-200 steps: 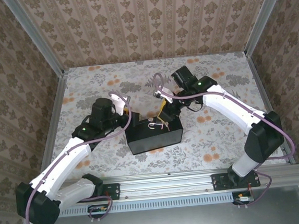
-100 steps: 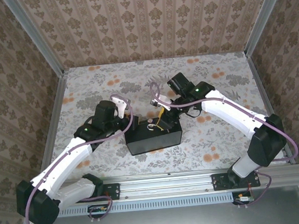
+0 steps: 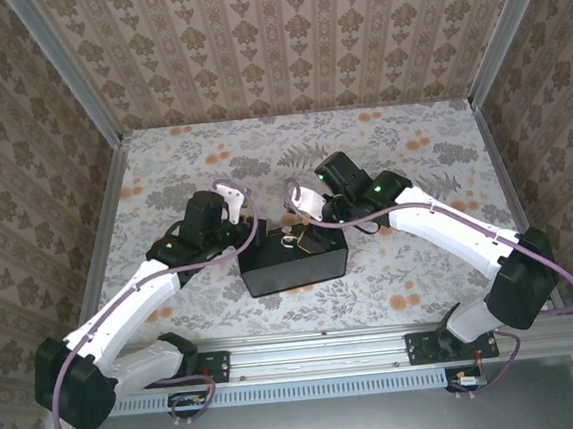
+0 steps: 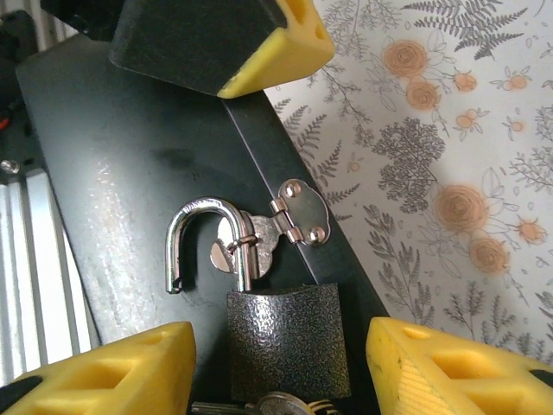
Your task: Unlock a padlock with a key
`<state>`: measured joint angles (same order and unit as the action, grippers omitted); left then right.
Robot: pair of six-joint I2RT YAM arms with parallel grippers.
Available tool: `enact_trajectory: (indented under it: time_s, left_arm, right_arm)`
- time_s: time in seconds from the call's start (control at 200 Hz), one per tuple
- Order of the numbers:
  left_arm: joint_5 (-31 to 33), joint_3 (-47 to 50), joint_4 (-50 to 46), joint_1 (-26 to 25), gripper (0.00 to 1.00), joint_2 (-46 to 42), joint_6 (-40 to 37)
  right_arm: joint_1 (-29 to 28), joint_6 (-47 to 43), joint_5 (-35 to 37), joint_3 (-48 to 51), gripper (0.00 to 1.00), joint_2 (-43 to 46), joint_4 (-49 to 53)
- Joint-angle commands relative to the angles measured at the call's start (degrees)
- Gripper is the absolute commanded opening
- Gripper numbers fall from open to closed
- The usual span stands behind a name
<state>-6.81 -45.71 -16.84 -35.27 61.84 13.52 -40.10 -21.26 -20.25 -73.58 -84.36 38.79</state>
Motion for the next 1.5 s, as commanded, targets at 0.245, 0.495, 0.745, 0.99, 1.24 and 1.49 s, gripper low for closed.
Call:
enact_trajectory:
  time_s: [0.245, 0.495, 0.745, 0.99, 1.24, 1.49]
  left_arm:
    - [-0.3, 0.0, 2.9, -0.2, 0.56, 2.9, -1.3]
    - [-2.6, -1.0, 7.0, -0.3, 0.56, 6.5, -1.4]
    - [-3.3, -2.5, 10.4, 0.1, 0.56, 9.7, -3.1]
    - [-3.5, -1.4, 10.3, 1.2, 0.56, 8.4, -3.1]
    - [-2.8, -0.6, 8.8, 1.1, 0.56, 6.9, -1.4]
    - [-1.6, 0.1, 7.9, 0.5, 0.56, 5.9, -1.9]
  right_arm:
    - [-1.7, 0.3, 12.7, 2.5, 0.43, 0.4, 1.7]
    - [-1.6, 0.9, 13.8, 4.3, 0.34, 4.0, -0.2]
    - [-1.2, 1.3, 8.4, 7.7, 0.36, 8.6, -3.9]
    - [-1.2, 0.9, 9.2, 7.2, 0.44, 6.6, -4.3]
    - [-1.9, 5.1, 8.1, 5.9, 0.38, 5.5, -4.0]
    - [-2.3, 11.0, 11.1, 8.2, 0.24, 5.4, -4.9]
